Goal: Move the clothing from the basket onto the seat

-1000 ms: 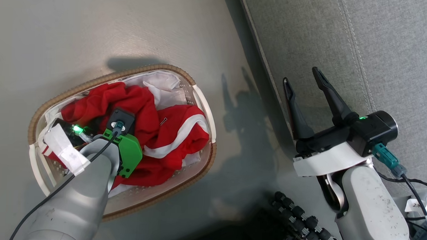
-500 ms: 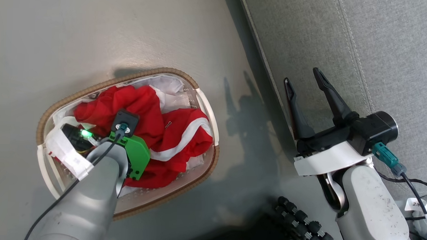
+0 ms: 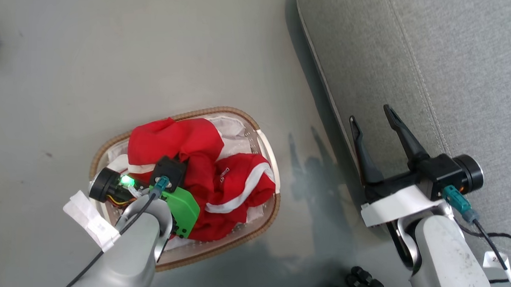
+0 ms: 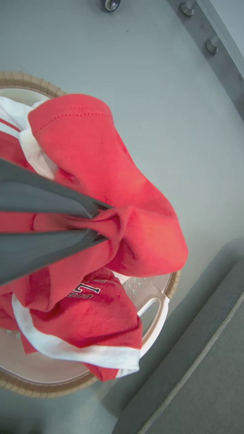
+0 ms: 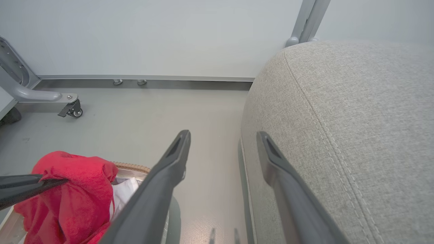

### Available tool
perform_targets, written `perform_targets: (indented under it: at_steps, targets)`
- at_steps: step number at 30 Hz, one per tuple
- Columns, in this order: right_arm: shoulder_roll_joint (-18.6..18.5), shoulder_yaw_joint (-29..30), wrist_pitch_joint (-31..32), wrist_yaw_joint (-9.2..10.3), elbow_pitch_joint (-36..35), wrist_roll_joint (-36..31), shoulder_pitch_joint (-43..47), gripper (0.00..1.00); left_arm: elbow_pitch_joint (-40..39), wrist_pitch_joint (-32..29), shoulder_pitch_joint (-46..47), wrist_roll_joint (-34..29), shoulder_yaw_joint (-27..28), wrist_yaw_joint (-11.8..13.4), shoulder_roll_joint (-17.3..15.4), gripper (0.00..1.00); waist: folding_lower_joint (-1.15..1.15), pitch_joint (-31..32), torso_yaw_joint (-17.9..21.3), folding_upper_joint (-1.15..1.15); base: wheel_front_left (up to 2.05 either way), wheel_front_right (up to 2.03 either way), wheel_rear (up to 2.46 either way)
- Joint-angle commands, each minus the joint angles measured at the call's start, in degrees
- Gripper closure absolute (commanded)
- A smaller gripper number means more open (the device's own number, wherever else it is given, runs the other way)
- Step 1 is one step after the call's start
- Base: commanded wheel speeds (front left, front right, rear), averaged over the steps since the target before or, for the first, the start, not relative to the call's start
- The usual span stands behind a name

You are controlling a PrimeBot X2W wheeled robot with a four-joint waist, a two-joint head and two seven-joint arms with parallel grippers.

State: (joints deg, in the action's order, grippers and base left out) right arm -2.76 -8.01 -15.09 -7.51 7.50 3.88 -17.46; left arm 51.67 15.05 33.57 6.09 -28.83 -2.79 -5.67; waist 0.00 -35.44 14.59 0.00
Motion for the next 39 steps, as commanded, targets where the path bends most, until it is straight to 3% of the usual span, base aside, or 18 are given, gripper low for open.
perform_targets:
  at_steps: [1, 11, 22, 31, 39]
  targets:
    - [-0.2, 0.5, -0.1, 0.04, 0.5, -0.7, 1.5, 0.0, -1.4, 0.2, -1.4, -0.1, -0.1, -0.4, -0.2, 1.0, 0.0, 6.0, -3.9, 0.0, 0.0, 0.0, 0.0]
    - [-0.2, 2.8, -0.1, 0.04, 2.2, -3.8, 7.2, 0.0, -11.5, 0.2, -4.6, -1.3, -1.8, -2.1, -0.8, 1.0, 0.0, 18.4, -9.1, 0.0, 0.0, 0.0, 0.0]
    - [-0.2, 3.3, -0.1, 0.04, 3.2, -5.3, 12.8, 0.0, -17.9, 0.2, 1.9, -3.3, -4.2, -3.3, -2.3, 1.0, 0.0, 29.0, -12.1, 0.0, 0.0, 0.0, 0.0]
    - [-0.2, 0.1, -0.1, 0.04, 2.8, -5.2, 13.0, 0.0, -17.7, -1.3, 11.9, -2.9, -6.8, -4.4, -2.9, 1.0, 0.0, 33.4, -12.2, 0.0, 0.0, 0.0, 0.0]
    - [-0.2, -6.1, -0.1, 0.04, 2.2, -3.5, 9.6, 0.0, -16.4, -2.6, 20.2, -1.3, -9.3, -4.7, -2.7, 1.0, 0.0, 34.4, -12.4, 0.0, 0.0, 0.0, 0.0]
